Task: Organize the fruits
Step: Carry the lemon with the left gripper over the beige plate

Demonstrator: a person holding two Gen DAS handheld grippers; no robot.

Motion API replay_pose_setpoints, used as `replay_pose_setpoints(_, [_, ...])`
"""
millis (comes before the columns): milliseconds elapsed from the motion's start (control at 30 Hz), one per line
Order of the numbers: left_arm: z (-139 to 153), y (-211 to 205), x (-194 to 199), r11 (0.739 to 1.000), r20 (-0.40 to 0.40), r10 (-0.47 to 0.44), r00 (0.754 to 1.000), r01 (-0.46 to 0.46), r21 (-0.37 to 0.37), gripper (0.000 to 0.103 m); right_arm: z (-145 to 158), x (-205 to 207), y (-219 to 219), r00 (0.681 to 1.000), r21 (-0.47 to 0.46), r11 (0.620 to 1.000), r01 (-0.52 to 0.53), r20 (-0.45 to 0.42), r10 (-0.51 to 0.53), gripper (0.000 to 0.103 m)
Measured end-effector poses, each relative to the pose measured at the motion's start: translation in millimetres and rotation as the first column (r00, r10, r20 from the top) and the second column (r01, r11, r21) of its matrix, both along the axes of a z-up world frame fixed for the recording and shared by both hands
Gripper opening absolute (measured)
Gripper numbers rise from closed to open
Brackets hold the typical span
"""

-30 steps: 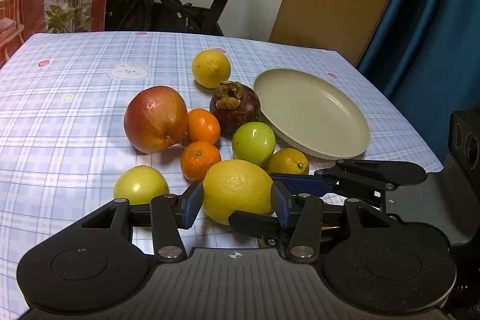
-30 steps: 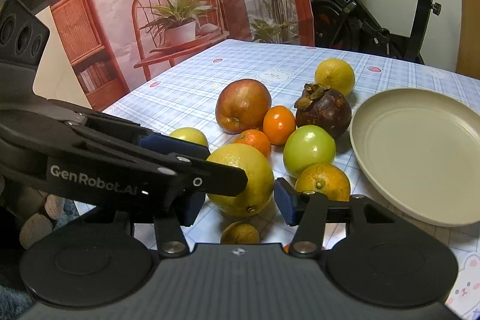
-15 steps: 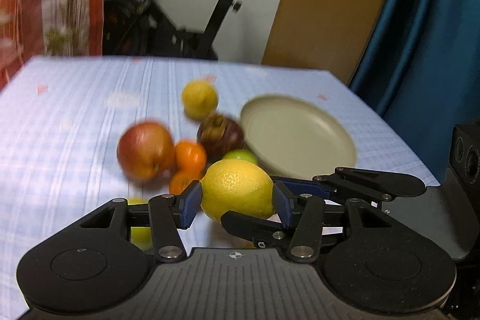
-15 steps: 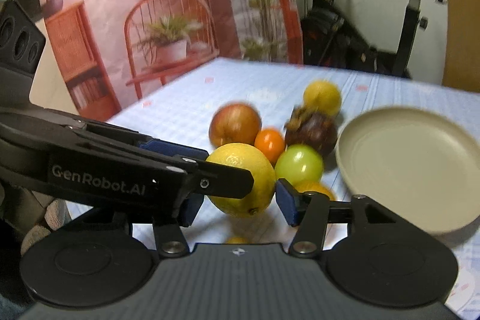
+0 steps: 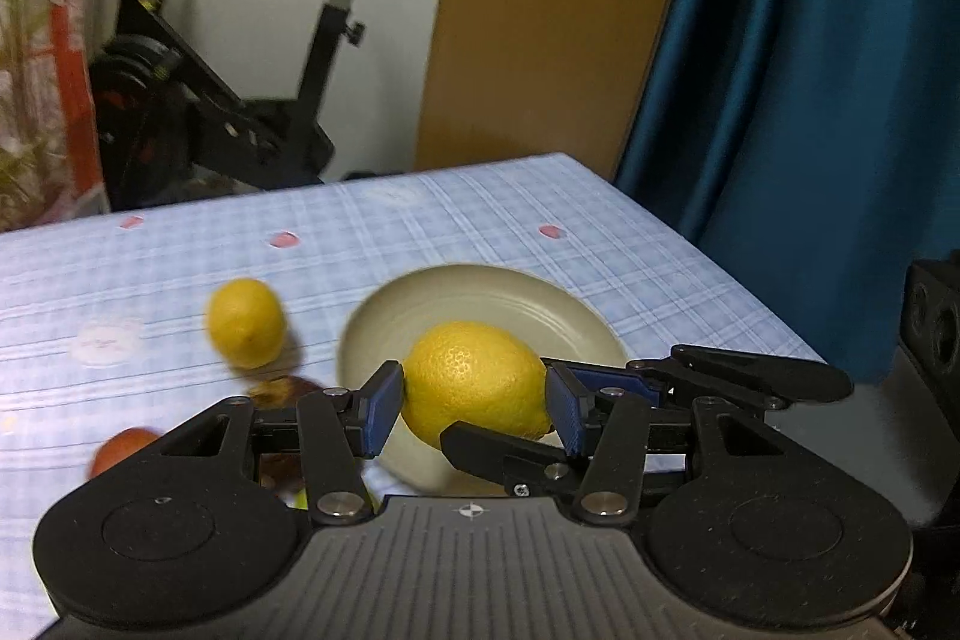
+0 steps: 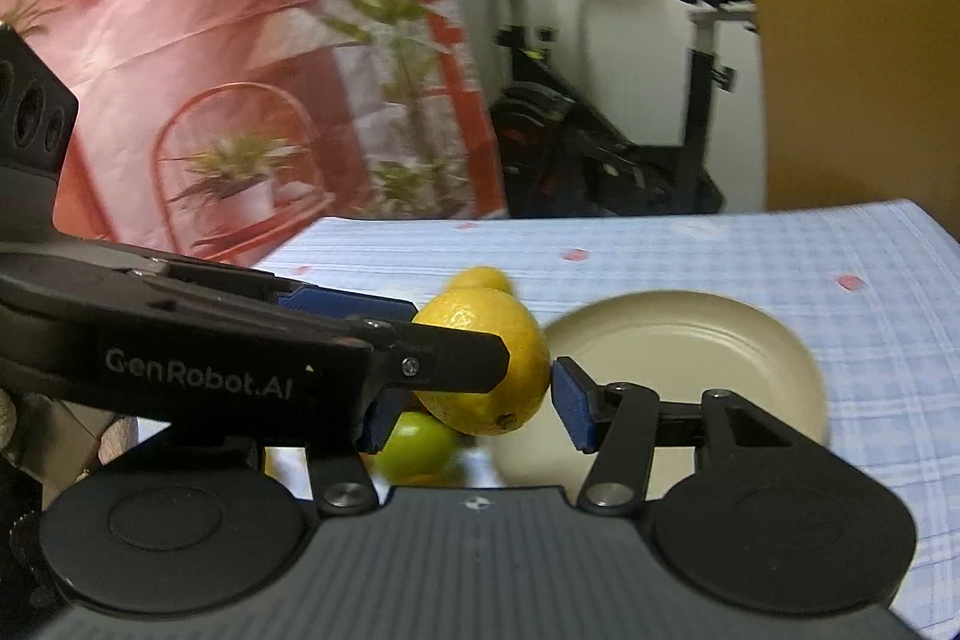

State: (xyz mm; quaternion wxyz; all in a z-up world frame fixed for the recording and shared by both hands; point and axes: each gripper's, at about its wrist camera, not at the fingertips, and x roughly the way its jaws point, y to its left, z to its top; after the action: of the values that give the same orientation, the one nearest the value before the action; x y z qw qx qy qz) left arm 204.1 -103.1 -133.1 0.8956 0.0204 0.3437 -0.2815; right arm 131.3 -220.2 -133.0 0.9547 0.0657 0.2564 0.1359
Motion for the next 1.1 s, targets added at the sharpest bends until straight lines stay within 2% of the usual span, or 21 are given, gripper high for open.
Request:
replay_pose_setpoints(100, [-11.3,-11.2,19.2,1.000,-0.045,0.009,0.999,-0.009,0.003,0.056,-9.3,10.3,-8.0,0.999,-0.021,0.999,0.032,-0.024,-0.032,0.055])
replay_pose_setpoints(233, [-22.7,-19.6,28.8,0.999,-0.053,0.020,0.998,-0.017,0.040,0.056,-21.7,25.1,-14.5,0.998,-0.021,0.999,0.037,-0.053,-0.038,0.055])
replay_pose_setpoints(633, [-42.2,-10.2,62.0,0.992,-0.099,0.116,0.988,-0.110,0.062,0.057,-43.8,61.7,-4.6,0.994,-0.046,0.999,0.016,-0.103,-0.020,0.055])
replay_pose_setpoints(900, [-39.3,-0.6,64.5,0.987,-0.084,0.159,0.984,-0.157,0.034,0.057,-40.2,71.2,0.2,0.993,-0.081,0.997,0.007,-0.119,-0.017,0.055])
replay_pose_setpoints(1100, [-18.1,20.5,39.5,0.981,-0.069,0.185,0.980,-0.188,-0.048,0.057,-27.3,42.9,-10.0,0.993,-0.021,0.998,0.066,-0.097,-0.068,0.056])
